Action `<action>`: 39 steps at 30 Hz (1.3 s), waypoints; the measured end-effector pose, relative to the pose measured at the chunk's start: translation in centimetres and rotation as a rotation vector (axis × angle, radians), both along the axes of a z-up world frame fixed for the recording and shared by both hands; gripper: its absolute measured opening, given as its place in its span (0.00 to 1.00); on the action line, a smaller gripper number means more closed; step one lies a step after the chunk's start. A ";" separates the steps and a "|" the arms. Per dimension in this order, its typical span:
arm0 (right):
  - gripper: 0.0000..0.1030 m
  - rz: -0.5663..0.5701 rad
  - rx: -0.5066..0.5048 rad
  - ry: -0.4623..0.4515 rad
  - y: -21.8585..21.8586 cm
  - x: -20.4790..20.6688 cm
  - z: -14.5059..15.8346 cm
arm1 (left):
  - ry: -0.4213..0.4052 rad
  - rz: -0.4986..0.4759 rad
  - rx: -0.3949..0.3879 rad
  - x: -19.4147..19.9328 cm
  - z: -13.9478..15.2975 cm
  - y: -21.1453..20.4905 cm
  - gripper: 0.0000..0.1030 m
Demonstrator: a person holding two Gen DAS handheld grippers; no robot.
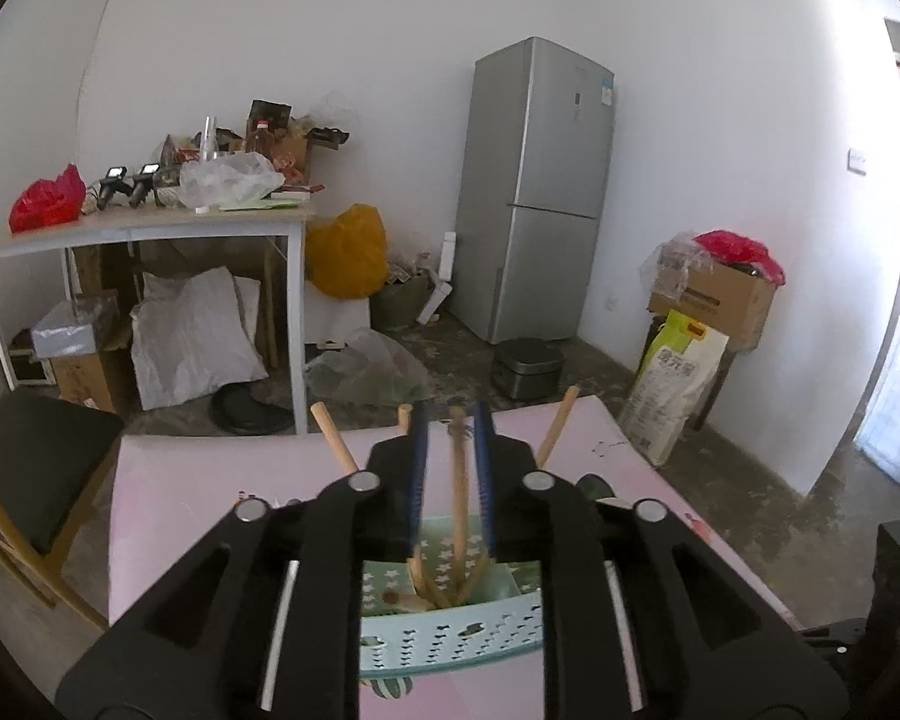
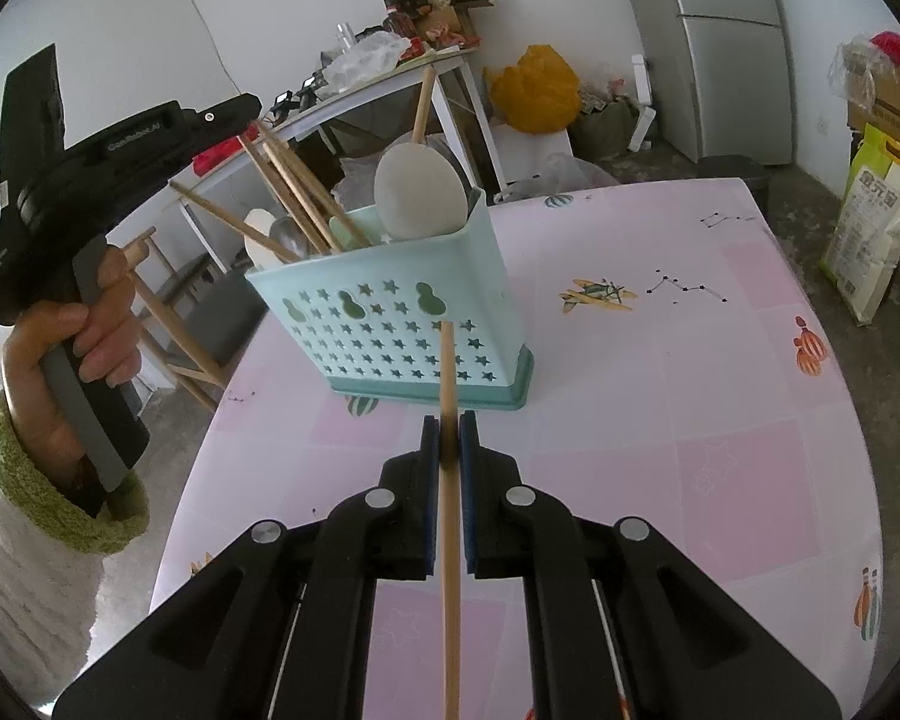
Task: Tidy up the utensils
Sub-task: 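Open the left tool while the right tool lowers its chopstick into the holder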
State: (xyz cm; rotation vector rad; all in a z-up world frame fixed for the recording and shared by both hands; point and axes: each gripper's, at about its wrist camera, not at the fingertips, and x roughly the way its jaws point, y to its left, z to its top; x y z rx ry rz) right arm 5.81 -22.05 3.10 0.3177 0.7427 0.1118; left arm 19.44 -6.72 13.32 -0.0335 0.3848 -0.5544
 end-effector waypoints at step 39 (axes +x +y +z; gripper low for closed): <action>0.07 0.042 -0.184 -0.437 4.5 10.0 19.7 | 0.270 0.265 0.026 -9.2 -11.1 14.0 0.60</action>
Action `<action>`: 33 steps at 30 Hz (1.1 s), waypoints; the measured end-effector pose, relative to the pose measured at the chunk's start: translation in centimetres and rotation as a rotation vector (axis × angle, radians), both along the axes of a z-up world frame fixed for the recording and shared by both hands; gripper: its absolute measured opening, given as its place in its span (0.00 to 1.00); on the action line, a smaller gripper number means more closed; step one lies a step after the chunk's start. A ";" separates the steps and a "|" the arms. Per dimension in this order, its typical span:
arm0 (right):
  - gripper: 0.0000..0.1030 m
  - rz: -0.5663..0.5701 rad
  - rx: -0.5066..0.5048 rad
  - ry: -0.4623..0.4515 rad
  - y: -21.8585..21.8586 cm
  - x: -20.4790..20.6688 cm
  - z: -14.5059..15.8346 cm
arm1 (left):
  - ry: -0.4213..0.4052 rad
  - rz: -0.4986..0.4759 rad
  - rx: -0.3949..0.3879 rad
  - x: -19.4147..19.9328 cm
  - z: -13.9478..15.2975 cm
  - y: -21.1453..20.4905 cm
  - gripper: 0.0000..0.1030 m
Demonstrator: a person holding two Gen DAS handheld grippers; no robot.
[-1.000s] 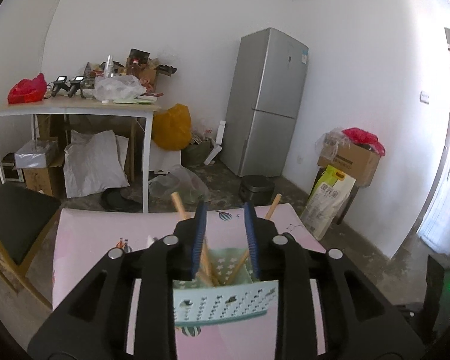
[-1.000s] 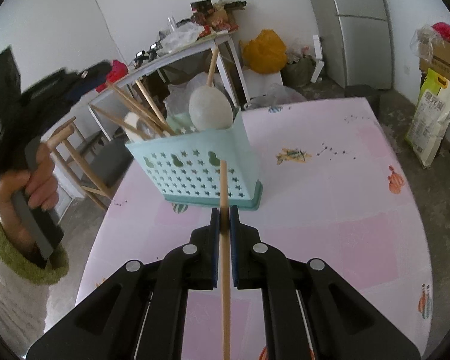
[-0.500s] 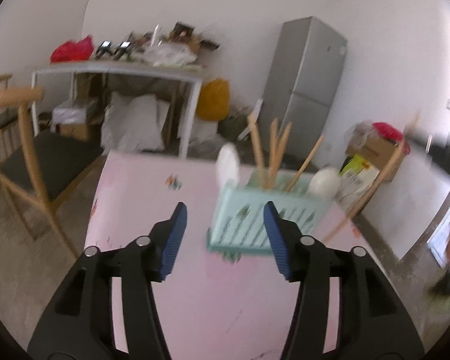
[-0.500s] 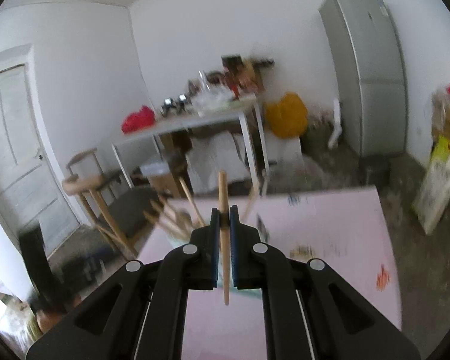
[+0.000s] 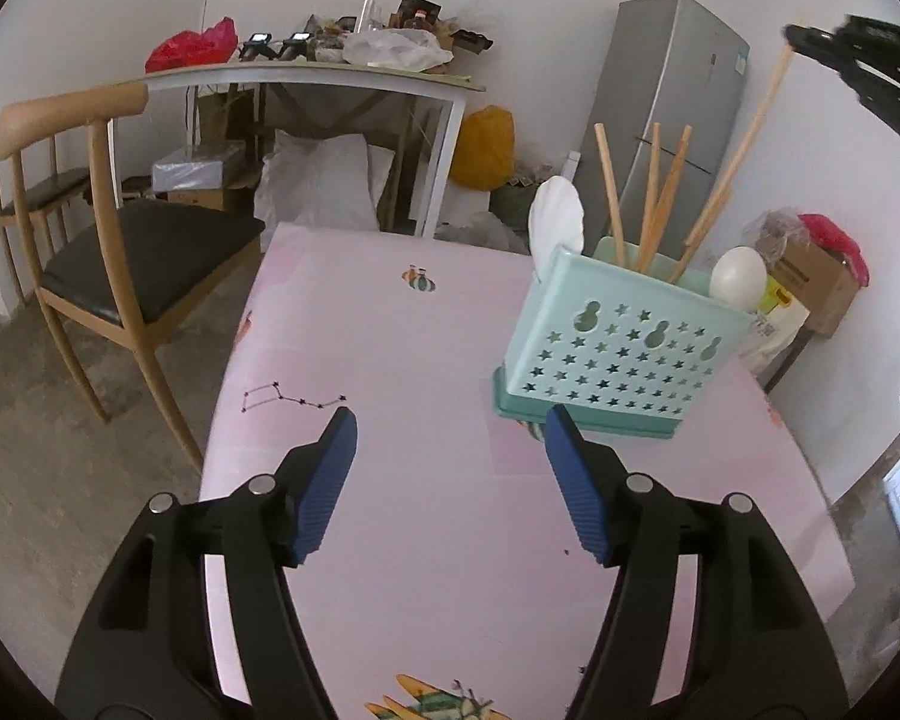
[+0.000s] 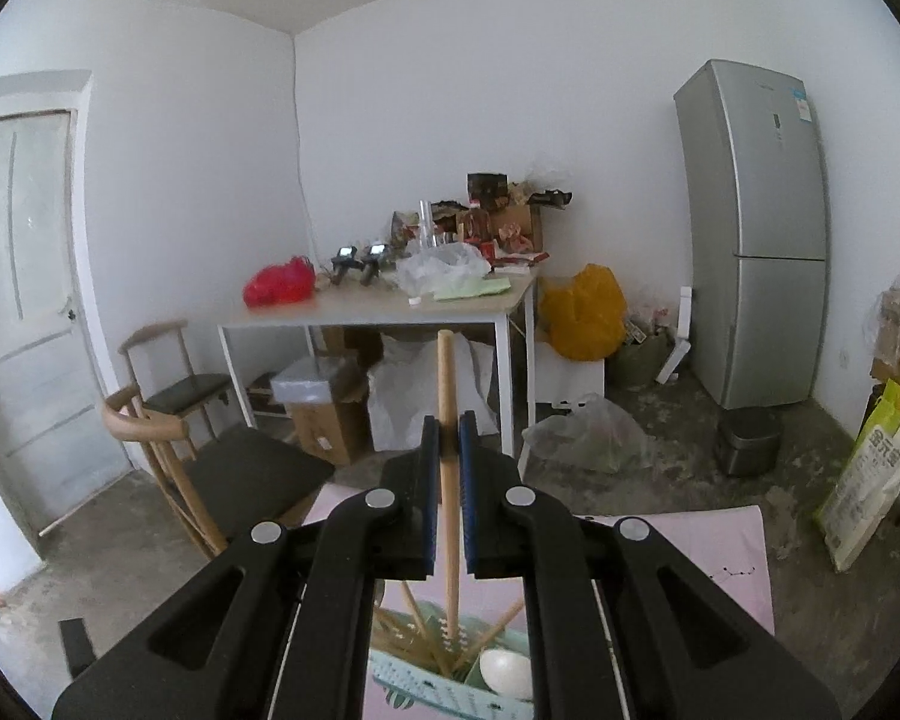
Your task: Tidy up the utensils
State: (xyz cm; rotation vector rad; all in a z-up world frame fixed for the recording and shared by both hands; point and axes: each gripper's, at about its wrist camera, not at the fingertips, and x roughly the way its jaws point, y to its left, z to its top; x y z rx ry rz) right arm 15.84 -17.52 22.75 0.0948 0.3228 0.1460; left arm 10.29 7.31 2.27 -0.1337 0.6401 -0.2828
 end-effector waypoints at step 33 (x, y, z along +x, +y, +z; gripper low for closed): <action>0.55 0.108 0.430 0.271 -11.5 -2.0 -17.2 | -0.116 -0.415 0.090 9.0 -1.1 -7.3 0.70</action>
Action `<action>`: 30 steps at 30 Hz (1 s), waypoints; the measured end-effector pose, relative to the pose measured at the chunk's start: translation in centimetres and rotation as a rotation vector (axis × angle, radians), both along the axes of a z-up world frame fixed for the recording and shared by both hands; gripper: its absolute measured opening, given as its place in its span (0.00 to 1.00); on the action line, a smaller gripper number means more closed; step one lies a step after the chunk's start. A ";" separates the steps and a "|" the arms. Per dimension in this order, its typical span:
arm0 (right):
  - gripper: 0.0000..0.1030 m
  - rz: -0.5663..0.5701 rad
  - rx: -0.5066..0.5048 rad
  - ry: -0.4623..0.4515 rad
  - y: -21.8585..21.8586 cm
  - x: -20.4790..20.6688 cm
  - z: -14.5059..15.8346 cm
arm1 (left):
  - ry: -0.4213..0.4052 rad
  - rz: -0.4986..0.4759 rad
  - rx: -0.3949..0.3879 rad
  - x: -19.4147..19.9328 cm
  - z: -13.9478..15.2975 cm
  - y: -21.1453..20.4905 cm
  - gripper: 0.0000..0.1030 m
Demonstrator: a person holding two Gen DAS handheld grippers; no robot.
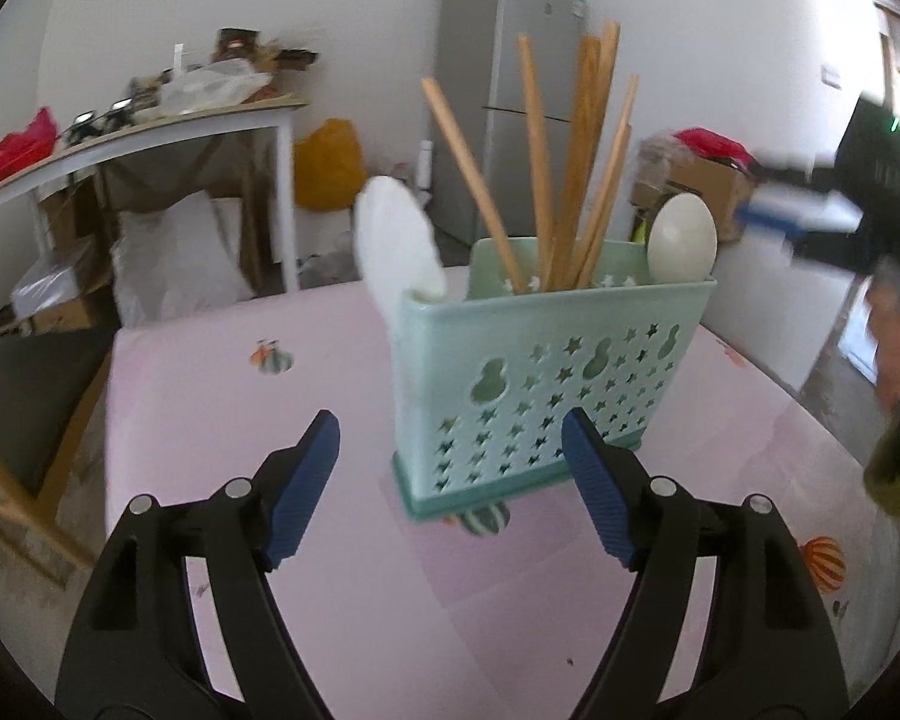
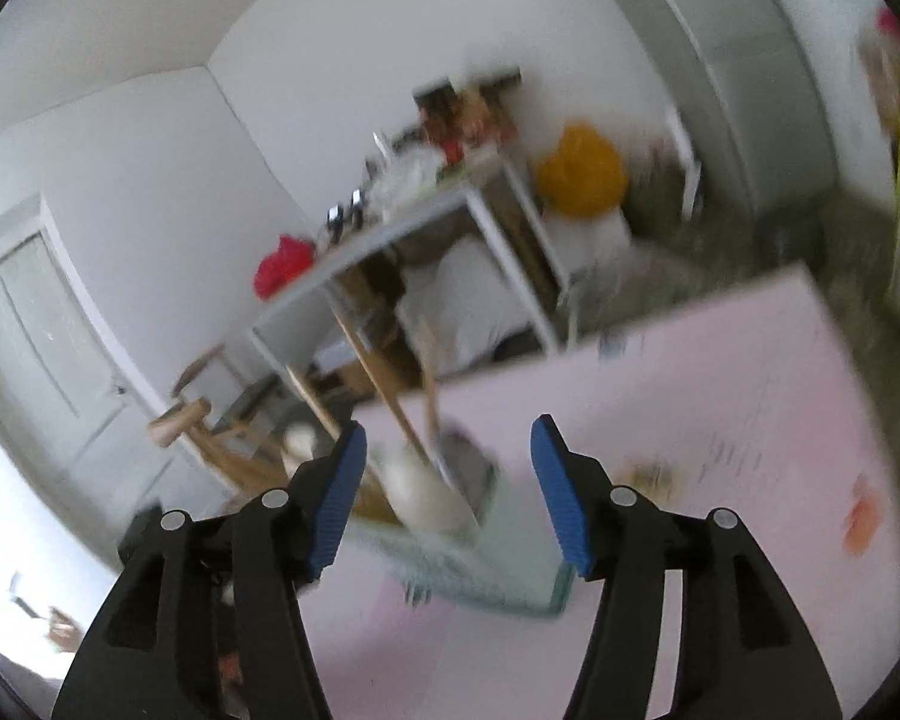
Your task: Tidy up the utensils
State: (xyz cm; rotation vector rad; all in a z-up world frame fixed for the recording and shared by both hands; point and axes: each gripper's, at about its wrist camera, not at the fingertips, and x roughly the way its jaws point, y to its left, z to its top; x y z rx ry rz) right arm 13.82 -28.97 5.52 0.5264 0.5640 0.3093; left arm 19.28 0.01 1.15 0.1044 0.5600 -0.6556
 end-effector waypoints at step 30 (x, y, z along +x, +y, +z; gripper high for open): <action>0.69 0.168 -0.167 0.124 5.6 -0.1 -5.3 | 0.153 0.059 -0.020 -1.5 -0.1 -2.2 0.71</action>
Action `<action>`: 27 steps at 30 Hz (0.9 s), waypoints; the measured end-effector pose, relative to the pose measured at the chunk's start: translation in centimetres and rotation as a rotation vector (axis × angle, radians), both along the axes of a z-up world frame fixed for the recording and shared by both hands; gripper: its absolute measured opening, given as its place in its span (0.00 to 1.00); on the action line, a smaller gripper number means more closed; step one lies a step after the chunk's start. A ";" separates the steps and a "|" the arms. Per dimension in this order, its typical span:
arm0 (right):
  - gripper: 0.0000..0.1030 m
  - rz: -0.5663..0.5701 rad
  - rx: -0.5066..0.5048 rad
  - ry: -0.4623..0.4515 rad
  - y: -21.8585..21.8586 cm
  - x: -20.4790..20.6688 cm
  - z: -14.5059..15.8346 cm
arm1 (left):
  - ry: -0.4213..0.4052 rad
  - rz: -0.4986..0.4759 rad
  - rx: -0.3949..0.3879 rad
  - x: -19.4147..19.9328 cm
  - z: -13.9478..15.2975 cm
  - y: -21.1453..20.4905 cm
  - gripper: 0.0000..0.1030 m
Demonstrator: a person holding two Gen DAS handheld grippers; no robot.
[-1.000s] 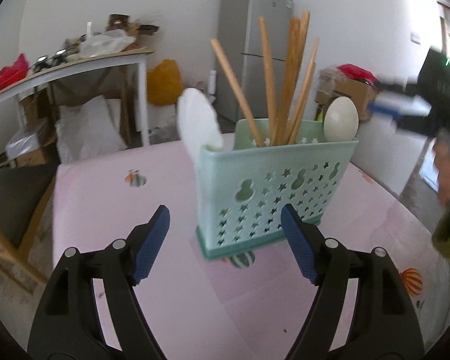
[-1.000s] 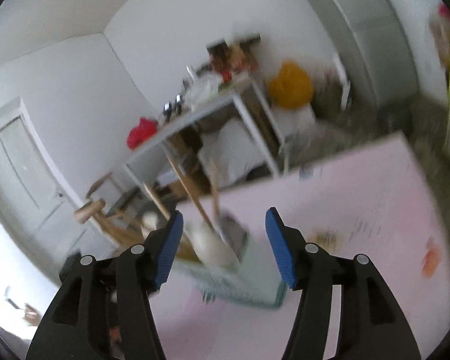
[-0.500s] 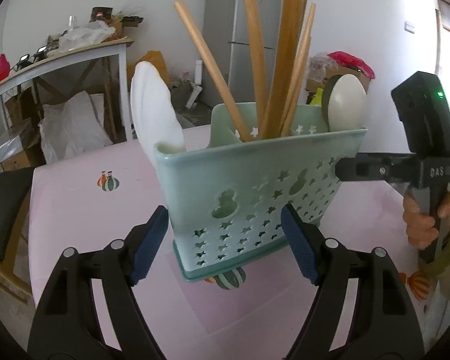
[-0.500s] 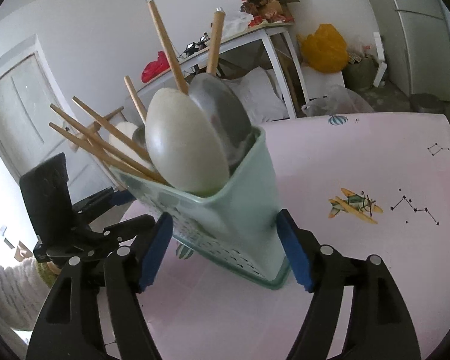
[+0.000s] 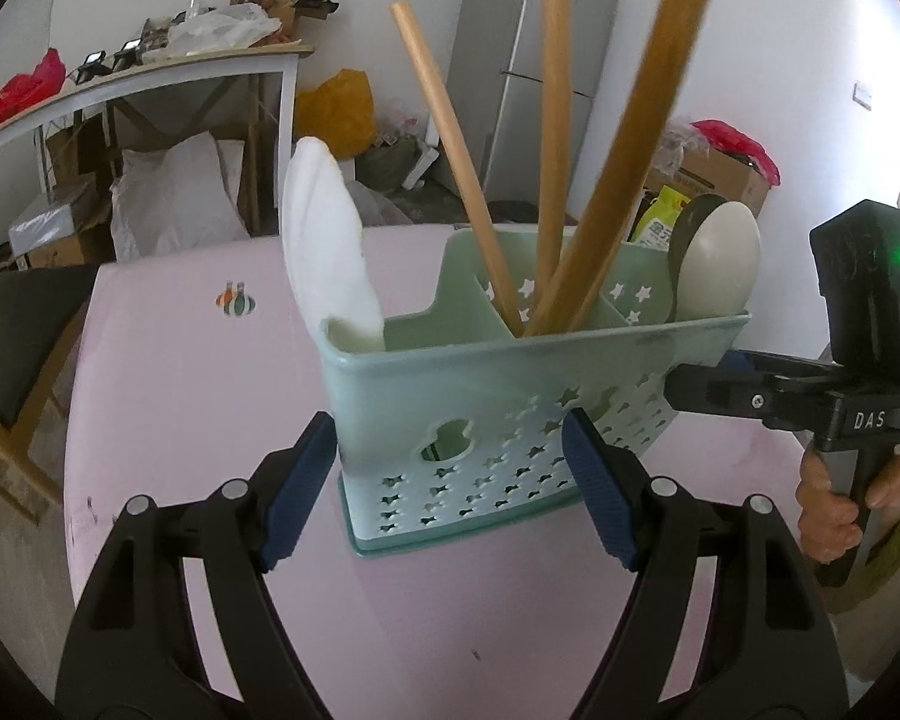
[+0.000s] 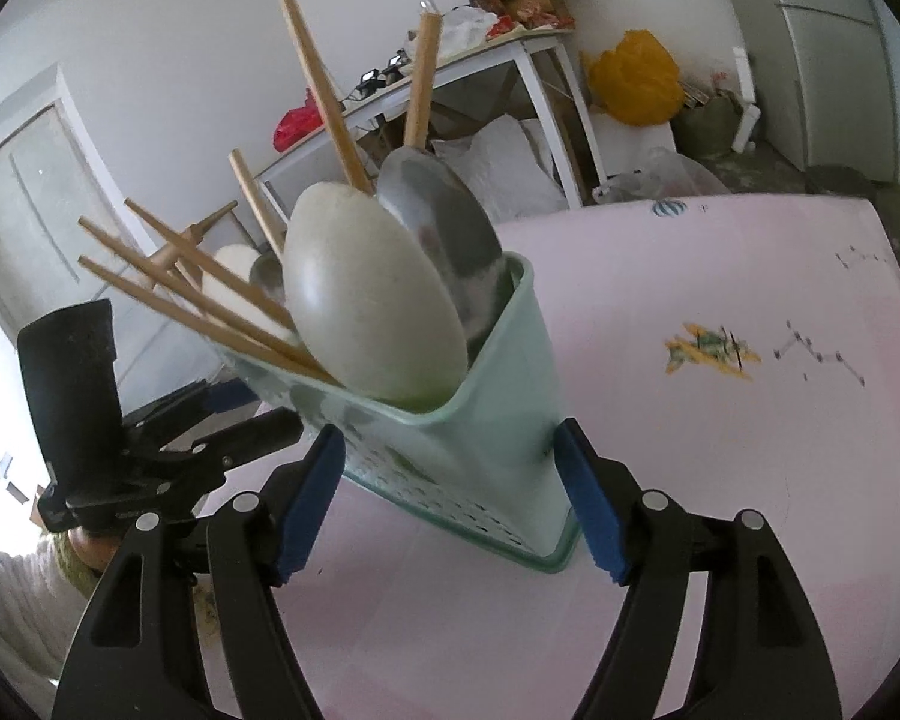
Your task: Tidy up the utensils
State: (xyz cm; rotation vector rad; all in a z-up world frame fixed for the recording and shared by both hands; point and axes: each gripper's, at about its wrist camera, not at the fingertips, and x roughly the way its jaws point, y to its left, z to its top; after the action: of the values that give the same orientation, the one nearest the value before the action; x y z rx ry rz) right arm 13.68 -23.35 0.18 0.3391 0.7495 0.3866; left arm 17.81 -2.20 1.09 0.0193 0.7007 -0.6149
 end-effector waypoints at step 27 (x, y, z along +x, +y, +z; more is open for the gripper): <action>0.81 -0.207 -0.315 0.014 5.5 -13.8 0.4 | 0.123 0.293 0.015 -12.7 -1.8 5.7 0.84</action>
State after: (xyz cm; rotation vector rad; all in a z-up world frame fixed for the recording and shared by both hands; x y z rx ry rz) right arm -0.08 -17.89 0.56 0.1211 0.7680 0.0677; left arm 5.10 3.46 -0.73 -0.1062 0.8099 -0.3312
